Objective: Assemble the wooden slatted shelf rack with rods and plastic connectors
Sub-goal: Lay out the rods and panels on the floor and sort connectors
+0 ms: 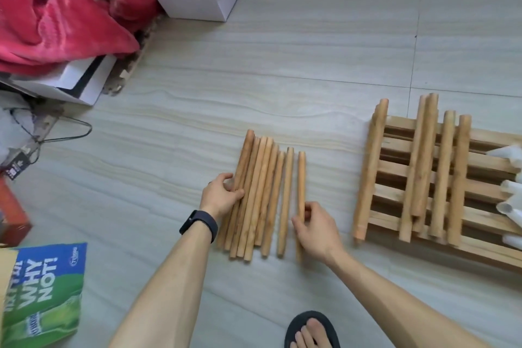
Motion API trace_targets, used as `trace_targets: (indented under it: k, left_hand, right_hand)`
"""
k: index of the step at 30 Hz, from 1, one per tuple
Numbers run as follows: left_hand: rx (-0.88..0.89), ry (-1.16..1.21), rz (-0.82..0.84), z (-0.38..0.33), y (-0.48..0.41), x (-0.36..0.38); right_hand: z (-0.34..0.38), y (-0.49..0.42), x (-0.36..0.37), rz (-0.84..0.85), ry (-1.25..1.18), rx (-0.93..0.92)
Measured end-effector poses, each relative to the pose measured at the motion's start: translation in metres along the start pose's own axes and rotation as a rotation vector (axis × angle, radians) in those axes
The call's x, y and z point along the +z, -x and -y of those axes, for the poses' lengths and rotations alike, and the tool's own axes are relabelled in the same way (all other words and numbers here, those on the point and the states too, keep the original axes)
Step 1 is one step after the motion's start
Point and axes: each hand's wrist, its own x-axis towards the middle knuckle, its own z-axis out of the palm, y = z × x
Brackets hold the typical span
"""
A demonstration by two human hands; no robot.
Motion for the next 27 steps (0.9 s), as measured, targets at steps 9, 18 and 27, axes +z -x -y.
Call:
trace_targets:
  k: [9,18,27]
  left_hand:
    - [0.047,-0.099,-0.046,-0.005,0.014,0.019]
    - [0.024,-0.174,0.046,-0.018,0.018,0.015]
    - [0.385,-0.156,0.030,-0.143,0.062,0.053]
  right_hand:
    - [0.018,0.012,0.007,0.062,0.243,-0.087]
    - [0.027,0.008,-0.022,0.279,0.307,-0.114]
    - [0.021,0.043,-0.194,0.110,0.638,-0.217]
